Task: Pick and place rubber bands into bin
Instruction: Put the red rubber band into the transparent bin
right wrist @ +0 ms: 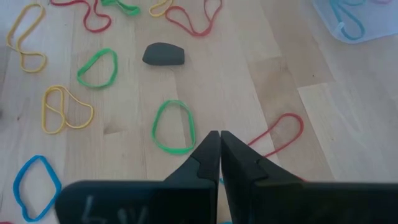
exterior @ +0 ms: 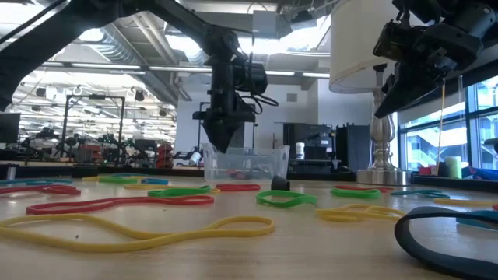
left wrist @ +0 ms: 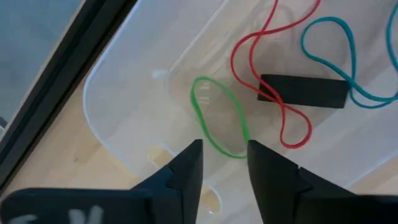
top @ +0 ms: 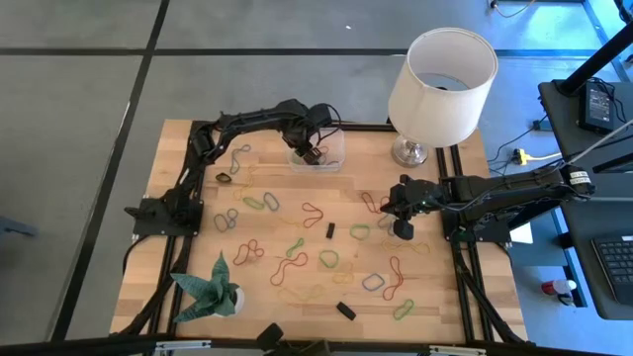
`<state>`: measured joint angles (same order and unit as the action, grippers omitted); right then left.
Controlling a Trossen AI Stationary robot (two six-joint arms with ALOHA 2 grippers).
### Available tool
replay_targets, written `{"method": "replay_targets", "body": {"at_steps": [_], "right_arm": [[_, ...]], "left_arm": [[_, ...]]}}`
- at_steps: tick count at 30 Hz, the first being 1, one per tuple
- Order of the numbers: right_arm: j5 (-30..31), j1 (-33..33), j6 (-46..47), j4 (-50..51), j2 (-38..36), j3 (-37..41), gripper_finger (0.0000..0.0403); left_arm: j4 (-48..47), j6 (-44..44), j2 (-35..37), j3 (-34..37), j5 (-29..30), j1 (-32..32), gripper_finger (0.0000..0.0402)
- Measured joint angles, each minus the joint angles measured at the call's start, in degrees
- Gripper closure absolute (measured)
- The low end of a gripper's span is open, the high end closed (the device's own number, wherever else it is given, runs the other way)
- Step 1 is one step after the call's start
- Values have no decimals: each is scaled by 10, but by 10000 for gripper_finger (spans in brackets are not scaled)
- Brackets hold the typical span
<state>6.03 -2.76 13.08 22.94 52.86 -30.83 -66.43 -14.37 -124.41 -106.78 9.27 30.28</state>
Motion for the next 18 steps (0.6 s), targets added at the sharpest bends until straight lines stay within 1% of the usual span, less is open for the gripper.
{"method": "replay_targets", "body": {"at_steps": [3,5,11,15,18], "right_arm": [[5,0,1,0,0,0,385],[5,0,1,-3,0,0,385],[5,0,1,-17,0,0,385],[5,0,2,-31,0,0,385],[7,0,16,-43,0,0,386]], "left_arm": [[-11,0,13,0,-18,0,271],[-18,0,31,0,-18,0,270],[-43,30,119,0,-12,-16,279],[-40,61,181,0,10,-45,290],[-31,71,209,0,27,-72,300]]}}
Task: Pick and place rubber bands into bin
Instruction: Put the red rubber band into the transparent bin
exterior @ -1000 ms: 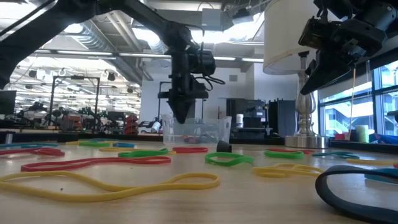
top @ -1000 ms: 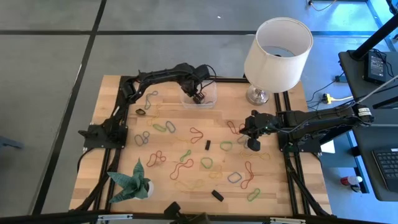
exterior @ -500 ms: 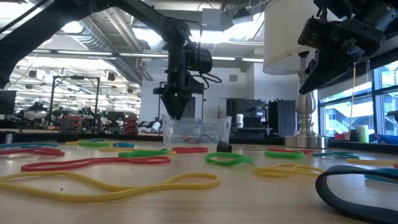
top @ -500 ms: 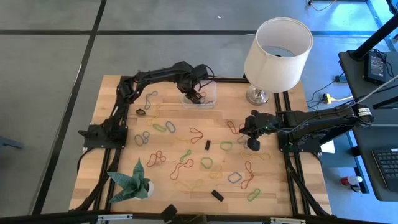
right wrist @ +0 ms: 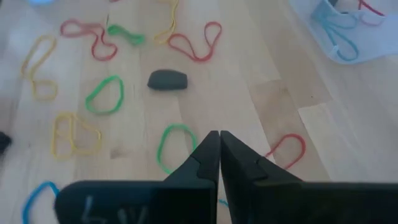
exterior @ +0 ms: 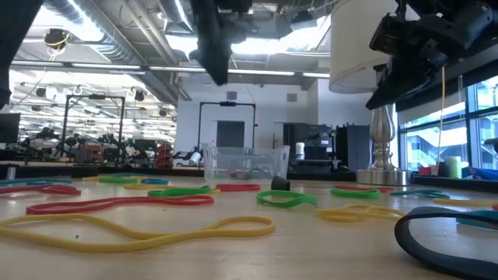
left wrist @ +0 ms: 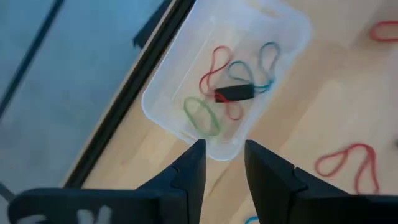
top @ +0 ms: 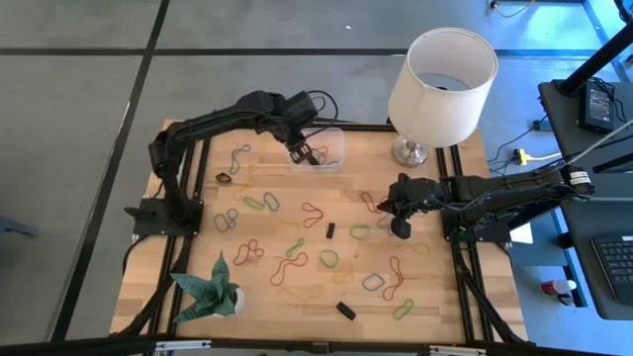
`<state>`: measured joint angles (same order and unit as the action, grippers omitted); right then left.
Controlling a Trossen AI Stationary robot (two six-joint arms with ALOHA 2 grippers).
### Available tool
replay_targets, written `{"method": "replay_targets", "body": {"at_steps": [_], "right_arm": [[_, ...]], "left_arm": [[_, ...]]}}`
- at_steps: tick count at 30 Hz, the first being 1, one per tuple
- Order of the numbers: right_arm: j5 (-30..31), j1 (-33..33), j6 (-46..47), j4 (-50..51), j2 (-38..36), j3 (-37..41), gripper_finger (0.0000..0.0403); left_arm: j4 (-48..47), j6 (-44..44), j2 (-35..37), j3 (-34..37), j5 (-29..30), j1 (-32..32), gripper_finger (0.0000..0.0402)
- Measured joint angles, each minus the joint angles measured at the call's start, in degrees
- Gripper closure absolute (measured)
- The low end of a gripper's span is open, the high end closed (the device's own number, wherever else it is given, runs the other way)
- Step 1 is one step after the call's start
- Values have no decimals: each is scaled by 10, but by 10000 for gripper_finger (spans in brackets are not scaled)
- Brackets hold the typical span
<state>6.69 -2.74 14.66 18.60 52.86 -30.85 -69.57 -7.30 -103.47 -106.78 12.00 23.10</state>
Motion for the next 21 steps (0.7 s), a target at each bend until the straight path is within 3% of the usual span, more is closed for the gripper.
{"method": "replay_targets", "body": {"at_steps": [4,7,11,15,21], "right_arm": [[24,0,31,-16,0,0,398],[38,-1,61,-35,0,0,398],[59,-14,93,-36,12,-27,400],[100,-34,96,-23,54,-76,401],[113,-48,147,82,156,-194,401]], "left_arm": [[31,-2,17,0,12,-39,315],[53,0,17,0,63,-76,331],[88,47,21,33,79,-123,365],[148,49,61,142,35,-146,397],[322,33,193,373,-10,-165,400]]}}
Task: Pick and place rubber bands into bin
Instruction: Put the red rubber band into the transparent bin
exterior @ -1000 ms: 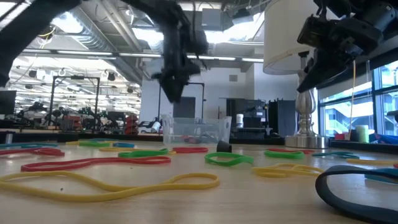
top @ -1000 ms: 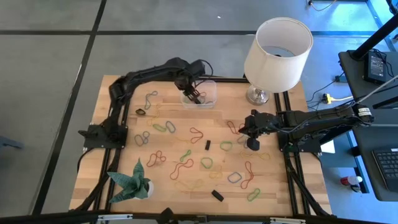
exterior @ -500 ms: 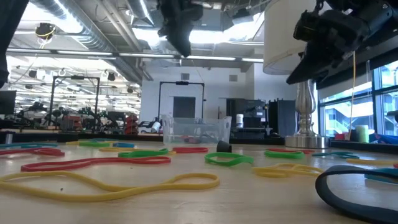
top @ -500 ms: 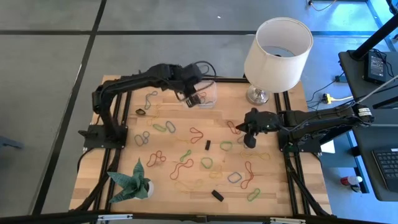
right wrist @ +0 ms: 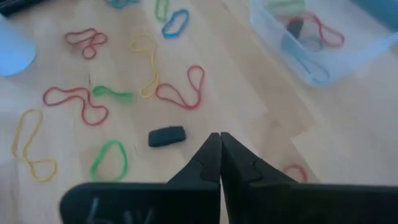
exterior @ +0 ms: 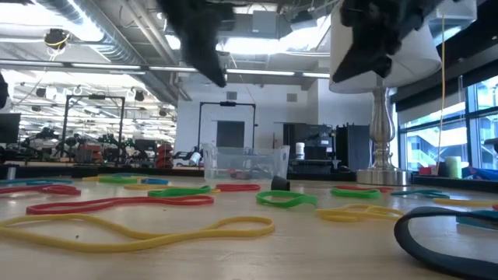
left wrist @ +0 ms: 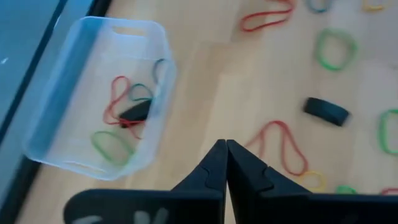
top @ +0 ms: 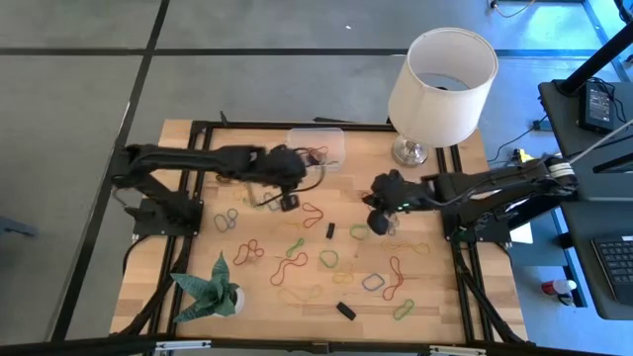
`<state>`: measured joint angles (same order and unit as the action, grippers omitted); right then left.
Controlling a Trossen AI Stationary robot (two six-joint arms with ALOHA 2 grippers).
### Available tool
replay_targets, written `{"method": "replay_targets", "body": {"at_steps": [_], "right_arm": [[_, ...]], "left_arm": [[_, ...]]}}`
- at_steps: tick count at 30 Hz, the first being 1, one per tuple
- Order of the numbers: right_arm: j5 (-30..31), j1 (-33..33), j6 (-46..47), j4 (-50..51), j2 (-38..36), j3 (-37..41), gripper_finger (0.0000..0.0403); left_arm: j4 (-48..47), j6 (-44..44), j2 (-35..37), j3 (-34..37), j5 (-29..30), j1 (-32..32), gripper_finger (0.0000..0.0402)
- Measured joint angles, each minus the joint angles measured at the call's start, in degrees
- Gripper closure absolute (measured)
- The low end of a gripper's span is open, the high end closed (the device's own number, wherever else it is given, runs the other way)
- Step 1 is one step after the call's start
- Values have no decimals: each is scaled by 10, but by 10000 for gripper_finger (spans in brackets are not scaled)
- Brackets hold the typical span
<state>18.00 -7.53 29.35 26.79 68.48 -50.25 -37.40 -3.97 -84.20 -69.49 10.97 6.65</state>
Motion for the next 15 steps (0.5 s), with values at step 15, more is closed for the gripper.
{"method": "replay_targets", "body": {"at_steps": [15], "right_arm": [[-9,-2,288,355,247,-226,372]], "left_arm": [[184,-44,350,345,-21,-33,400]]}}
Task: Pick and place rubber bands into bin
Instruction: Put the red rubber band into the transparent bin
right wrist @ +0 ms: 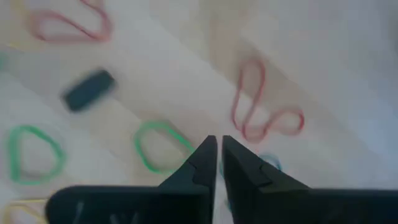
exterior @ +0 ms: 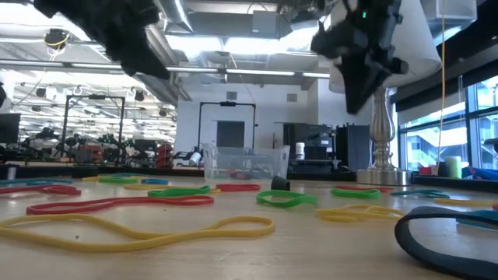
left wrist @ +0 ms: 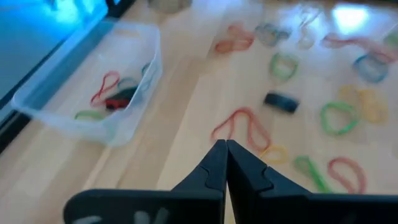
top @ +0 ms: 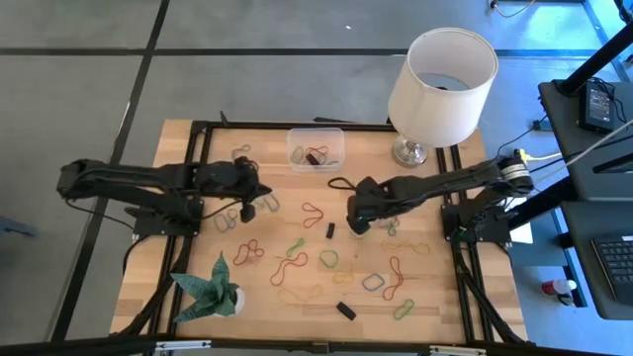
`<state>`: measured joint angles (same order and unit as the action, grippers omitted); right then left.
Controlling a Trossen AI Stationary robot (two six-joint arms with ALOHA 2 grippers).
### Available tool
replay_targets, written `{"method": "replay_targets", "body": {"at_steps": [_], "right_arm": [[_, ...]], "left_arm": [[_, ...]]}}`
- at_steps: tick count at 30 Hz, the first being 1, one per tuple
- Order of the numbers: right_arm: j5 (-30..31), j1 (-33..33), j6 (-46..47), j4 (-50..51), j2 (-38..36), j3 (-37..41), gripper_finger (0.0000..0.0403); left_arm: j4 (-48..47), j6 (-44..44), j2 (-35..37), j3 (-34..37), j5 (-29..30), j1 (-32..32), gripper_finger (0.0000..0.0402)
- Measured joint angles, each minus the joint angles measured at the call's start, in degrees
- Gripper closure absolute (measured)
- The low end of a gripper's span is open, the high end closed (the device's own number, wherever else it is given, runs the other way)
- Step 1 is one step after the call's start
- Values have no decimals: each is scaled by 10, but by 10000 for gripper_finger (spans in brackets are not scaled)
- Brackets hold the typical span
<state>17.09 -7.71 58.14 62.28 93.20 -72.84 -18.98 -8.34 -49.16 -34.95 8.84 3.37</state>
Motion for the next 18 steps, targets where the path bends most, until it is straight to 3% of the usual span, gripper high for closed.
{"method": "replay_targets", "body": {"at_steps": [7,13,18], "right_arm": [[-65,14,62,-2,57,35,308],[-71,32,107,-18,65,80,244],[-72,50,92,-78,64,125,194]], "left_arm": [[-10,8,102,56,-53,0,399],[-17,2,124,66,-84,0,399],[-25,0,122,67,-95,0,400]]}}
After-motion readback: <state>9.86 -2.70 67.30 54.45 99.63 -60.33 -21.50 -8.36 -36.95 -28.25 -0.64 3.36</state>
